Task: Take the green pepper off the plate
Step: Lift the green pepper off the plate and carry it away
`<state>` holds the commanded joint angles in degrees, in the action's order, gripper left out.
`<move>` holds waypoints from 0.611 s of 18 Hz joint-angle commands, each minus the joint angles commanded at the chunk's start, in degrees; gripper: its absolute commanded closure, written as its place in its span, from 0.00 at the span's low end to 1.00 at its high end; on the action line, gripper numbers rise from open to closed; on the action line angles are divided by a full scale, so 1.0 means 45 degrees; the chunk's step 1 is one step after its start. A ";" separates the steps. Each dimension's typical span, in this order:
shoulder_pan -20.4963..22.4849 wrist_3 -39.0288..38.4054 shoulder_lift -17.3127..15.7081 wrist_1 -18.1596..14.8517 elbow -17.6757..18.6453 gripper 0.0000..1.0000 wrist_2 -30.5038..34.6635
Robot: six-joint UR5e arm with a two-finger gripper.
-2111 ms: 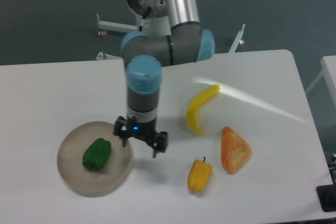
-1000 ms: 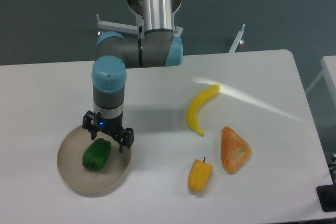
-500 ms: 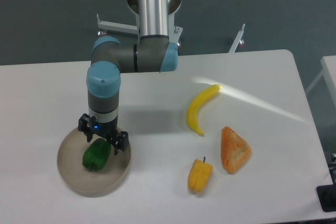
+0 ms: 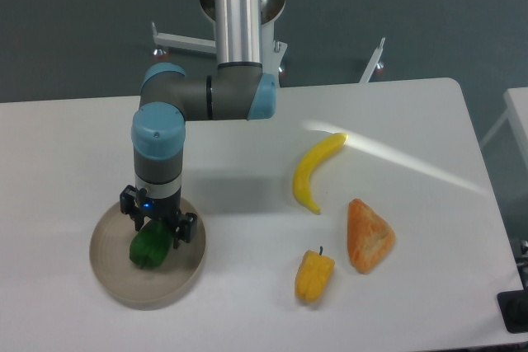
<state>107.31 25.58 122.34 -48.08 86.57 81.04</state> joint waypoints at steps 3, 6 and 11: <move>0.0000 0.0020 -0.0020 0.0000 -0.0039 0.68 0.0000; 0.0020 0.0059 -0.0097 -0.0020 -0.0078 0.70 0.0000; 0.0078 0.0272 -0.0098 -0.0273 -0.0780 0.70 0.0291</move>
<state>107.66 26.80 121.90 -49.30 83.06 82.35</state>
